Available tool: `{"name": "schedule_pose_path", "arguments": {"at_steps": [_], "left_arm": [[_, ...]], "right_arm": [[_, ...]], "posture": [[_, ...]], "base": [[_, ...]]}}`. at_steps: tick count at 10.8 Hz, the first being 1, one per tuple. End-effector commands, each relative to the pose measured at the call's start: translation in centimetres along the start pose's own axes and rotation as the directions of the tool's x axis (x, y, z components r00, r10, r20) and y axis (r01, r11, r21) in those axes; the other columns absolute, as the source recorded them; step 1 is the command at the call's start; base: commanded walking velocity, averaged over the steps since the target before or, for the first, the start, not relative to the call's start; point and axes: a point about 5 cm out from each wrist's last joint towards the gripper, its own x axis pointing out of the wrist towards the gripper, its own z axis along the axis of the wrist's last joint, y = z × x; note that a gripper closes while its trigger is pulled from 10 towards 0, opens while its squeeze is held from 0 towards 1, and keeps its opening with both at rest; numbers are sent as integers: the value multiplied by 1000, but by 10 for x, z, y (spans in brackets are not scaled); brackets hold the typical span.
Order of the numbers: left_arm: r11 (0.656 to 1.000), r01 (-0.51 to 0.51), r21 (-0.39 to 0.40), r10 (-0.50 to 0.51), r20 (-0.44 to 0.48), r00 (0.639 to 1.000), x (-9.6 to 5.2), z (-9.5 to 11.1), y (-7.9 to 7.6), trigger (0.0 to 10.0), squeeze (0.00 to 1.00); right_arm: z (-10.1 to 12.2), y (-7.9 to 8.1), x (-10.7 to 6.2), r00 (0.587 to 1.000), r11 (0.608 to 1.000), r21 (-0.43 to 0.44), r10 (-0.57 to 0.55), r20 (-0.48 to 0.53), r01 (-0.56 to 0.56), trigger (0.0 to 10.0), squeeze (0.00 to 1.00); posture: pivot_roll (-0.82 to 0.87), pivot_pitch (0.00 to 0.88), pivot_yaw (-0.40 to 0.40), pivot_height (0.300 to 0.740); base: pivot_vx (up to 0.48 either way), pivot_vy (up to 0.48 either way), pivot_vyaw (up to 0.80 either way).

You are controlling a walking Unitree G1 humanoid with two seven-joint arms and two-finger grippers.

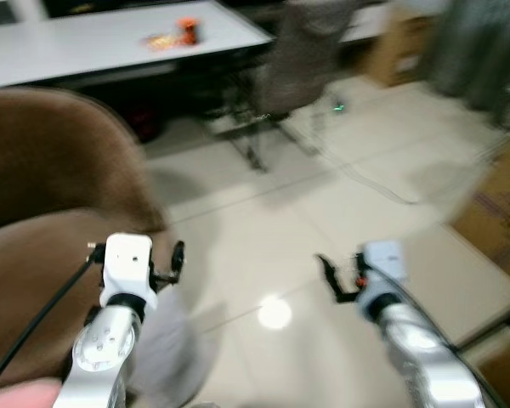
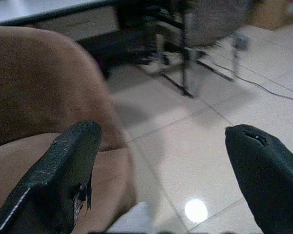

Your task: Move the pillow to the sofa from floor

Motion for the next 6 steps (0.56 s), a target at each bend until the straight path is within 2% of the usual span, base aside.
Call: {"name": "schedule_pose_path", "arguments": {"at_steps": [1, 4, 5, 6], "left_arm": [[1000, 19, 2, -19, 30, 999, 1, 6, 1, 10000, 0], [999, 38, 8, -39, 37, 999, 11, 7, -6, 10000, 0], [999, 36, 7, -36, 53, 998, 13, 10, -6, 10000, 0], [998, 31, 49, -33, 51, 998, 17, 10, -4, 10000, 0]], "right_arm": [[9, 4, 1, 999, 1000, 11, 24, 27, -24, 10000, 1000], [6, -10, 2, 999, 999, 30, -45, 18, 45, 10000, 1000], [7, -11, 4, 998, 997, 60, -53, 21, 52, 10000, 1000], [9, -7, 7, 999, 997, 61, -47, 26, 45, 10000, 1000]], "posture": [[-110, 0, 12, 740], [-119, 0, 21, 740], [-108, 0, 13, 740], [-112, 0, 23, 740]], "base": [[0, 0, 800], [0, 0, 800], [0, 0, 800], [0, 0, 800]]}}
